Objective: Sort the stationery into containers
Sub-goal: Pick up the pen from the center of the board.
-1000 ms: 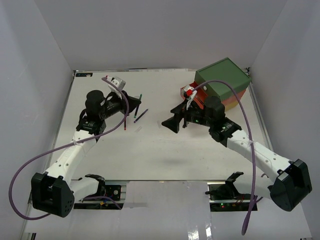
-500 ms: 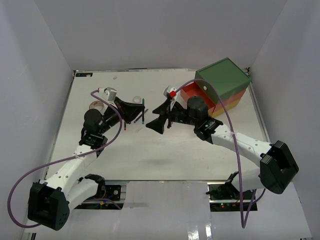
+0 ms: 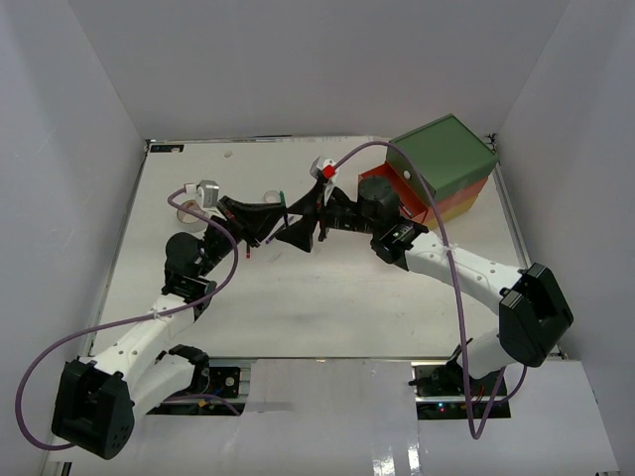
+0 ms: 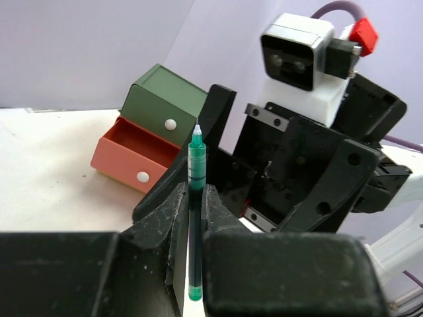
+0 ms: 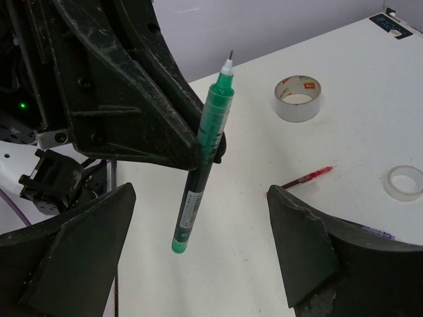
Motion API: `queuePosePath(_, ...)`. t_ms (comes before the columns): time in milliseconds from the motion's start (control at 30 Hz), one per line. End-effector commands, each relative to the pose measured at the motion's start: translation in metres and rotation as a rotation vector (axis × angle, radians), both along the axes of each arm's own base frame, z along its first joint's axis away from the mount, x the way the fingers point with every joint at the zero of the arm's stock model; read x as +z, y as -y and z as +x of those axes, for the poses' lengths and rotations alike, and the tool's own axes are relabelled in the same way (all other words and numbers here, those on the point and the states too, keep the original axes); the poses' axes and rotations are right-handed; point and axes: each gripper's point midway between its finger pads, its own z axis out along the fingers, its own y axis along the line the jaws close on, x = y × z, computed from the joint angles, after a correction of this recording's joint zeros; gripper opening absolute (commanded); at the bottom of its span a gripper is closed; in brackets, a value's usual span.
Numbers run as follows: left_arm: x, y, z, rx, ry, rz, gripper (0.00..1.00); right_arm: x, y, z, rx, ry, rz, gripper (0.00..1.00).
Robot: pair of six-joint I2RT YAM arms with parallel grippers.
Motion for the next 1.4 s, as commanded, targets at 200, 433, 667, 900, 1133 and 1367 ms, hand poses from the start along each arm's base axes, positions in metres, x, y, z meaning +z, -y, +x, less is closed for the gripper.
queuePosePath(200,0.015,0.001,-0.011,-0.012,0.068,-0.063,0.00,0.022,-0.011,-0.002,0.041,0.019,0.029,0.76)
queuePosePath(433,0.014,-0.002,-0.013,0.006,0.085,-0.079,0.00,0.019,-0.011,-0.002,0.038,0.014,0.023,0.57)
queuePosePath(667,0.013,-0.004,-0.015,0.003,0.083,-0.109,0.00,0.017,-0.011,-0.003,0.045,0.010,0.025,0.44)
queuePosePath(900,0.013,-0.004,-0.017,-0.008,0.087,-0.130,0.00,0.016,-0.013,-0.004,0.056,0.003,0.028,0.39)
queuePosePath(1133,0.012,-0.003,-0.018,-0.007,0.084,-0.125,0.06,0.011,-0.011,-0.005,0.053,-0.005,0.020,0.12)
queuePosePath(1367,-0.001,-0.006,-0.013,0.023,0.041,-0.092,0.49,-0.002,0.002,-0.001,0.011,-0.021,-0.006,0.08)
